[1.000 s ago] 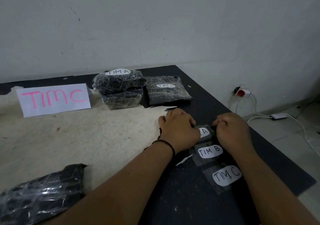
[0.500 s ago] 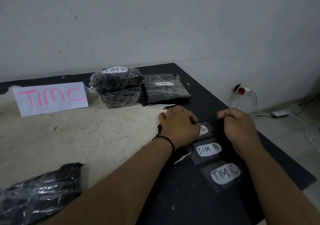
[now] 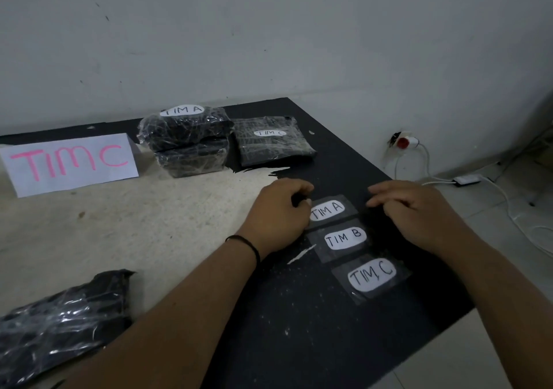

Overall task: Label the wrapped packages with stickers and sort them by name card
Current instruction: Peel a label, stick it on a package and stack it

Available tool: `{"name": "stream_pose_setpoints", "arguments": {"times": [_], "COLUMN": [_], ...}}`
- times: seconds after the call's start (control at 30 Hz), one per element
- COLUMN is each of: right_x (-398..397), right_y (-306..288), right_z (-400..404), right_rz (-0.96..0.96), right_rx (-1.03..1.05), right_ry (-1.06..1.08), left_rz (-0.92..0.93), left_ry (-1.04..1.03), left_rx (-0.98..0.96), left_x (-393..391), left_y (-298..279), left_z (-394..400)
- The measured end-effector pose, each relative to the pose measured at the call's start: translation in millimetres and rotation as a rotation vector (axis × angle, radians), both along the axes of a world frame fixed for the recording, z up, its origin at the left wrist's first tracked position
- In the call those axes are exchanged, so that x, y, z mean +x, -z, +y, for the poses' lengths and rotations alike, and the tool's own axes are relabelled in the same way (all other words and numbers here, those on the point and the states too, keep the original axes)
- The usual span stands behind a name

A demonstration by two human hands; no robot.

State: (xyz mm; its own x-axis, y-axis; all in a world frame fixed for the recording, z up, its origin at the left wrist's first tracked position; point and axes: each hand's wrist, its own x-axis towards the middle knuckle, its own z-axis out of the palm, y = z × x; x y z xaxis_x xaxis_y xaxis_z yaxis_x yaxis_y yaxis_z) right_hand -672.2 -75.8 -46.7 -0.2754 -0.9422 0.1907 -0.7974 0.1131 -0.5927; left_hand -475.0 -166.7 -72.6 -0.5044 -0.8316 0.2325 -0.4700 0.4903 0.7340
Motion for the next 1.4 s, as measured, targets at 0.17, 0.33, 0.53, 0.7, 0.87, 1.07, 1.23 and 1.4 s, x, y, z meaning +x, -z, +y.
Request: {"name": "stream_pose_setpoints", "arguments": {"times": [0.17, 0.33, 0.53, 0.7, 0.87, 1.07, 1.23, 1.4], "right_x": [10, 13, 15, 19, 15, 17, 13, 44], "right_y": [17, 22, 24, 21, 25, 22, 15, 10], "right_z": [13, 13, 13, 13, 15, 13, 9, -9], "right_rz": [0.134, 0.201, 0.245, 0.244, 0.235, 0.205, 0.131, 0.236], "right_rx": [0.033, 0.031, 0.048, 0.021, -0.053, -0.057, -0.065, -0.114], "right_ry": [-0.151, -0.186, -0.194, -0.188, -0.121, -0.091, -0.041, -0.079], "left_rz": [-0.041, -0.026, -0.014, -0.073, -0.108, -0.062, -0.083, -0.065], "left_ry": [-0.041, -0.06, -0.06, 0.045, 0.058, -0.228, -0.164, -0.144], "left_rx": [-0.118, -0.128, -0.135, -0.209, -0.219, -0.157, -0.07, -0.071], "left_x": [-1, 1, 0, -2, -2, 8, 32, 34], "left_y": [4, 4, 3, 4, 3, 3, 4, 5], "left_z": [4, 5, 7, 10, 14, 6, -6, -6]}}
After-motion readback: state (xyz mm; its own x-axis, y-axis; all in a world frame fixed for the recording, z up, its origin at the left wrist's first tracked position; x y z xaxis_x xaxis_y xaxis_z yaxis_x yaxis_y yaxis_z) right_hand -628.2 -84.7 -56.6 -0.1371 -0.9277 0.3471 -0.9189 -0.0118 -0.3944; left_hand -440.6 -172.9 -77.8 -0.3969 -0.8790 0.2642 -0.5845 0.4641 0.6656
